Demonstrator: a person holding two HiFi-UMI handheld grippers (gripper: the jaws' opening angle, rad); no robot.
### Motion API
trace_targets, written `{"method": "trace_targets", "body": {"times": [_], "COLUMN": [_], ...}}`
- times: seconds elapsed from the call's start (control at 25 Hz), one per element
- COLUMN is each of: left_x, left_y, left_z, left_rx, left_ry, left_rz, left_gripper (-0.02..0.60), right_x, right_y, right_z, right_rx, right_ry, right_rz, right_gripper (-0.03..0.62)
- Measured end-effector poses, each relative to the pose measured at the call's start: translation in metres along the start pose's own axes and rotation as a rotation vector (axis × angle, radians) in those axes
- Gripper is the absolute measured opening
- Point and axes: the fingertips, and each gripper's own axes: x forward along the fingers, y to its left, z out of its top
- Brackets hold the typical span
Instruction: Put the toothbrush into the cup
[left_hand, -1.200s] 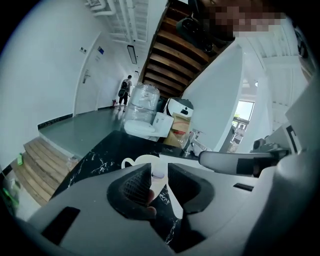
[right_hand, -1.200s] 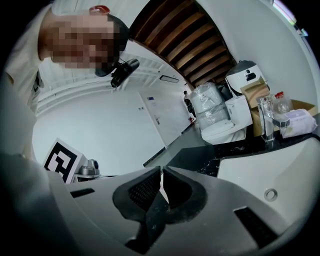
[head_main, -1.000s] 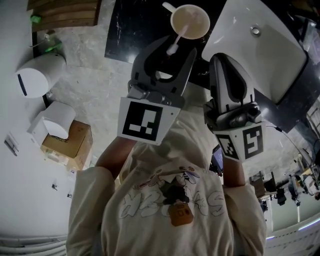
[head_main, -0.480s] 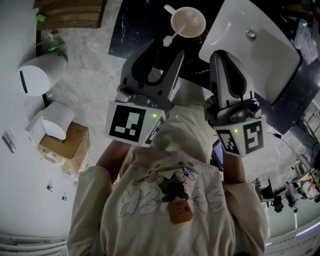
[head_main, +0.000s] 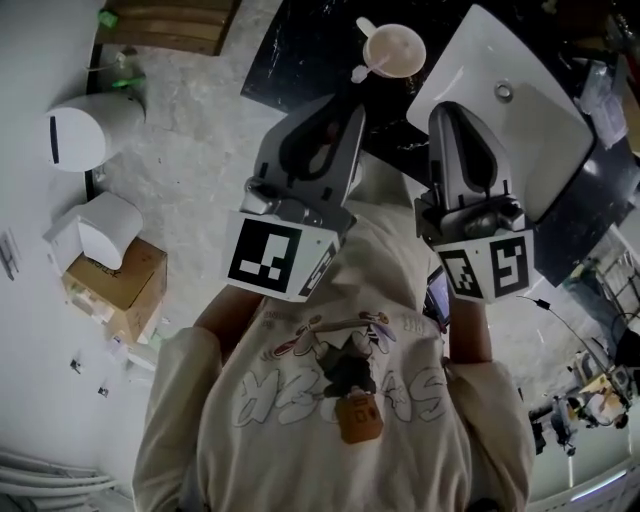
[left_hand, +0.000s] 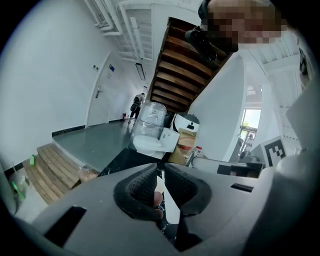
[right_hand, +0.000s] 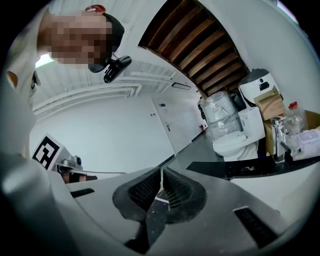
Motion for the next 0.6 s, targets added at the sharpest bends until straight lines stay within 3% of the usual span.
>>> {"method": "trace_targets", "body": {"times": [0.32, 0.6], "left_x": [-0.034, -0.061], "left_y": [-0.013, -0.013], "left_z": [0.013, 0.035], "left_rx": [-0.018, -0.030], "left_ry": [-0.045, -0.109], "left_rz": [0.022, 0.048], "left_gripper": [0.014, 0.014], "right_x": [-0.006, -0.014], "right_y": [0.024, 0.047], "right_z": [0.020, 0.020], "right_rx": [-0.061, -0.087], "right_ry": [-0.030, -0.019], "right_rz": [0.055, 0.093], "right_gripper": [0.028, 0.028]}}
